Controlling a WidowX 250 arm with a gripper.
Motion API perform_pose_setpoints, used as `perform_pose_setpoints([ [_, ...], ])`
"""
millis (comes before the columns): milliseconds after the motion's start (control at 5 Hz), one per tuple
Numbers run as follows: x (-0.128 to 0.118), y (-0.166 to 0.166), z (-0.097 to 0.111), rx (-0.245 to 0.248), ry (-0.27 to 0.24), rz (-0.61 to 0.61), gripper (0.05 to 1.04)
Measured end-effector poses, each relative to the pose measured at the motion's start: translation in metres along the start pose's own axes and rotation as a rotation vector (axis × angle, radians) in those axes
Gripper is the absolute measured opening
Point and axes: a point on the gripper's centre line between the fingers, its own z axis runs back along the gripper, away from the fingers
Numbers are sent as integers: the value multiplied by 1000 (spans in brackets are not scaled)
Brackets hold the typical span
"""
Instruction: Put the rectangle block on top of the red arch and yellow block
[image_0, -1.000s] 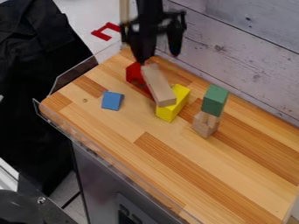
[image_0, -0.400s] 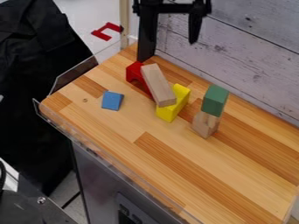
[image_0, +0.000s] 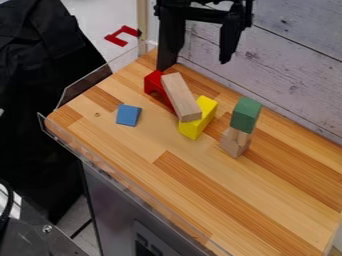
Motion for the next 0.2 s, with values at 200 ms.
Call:
perform_pose_setpoints([
  [200,2,2,0,32,9,1,1000],
])
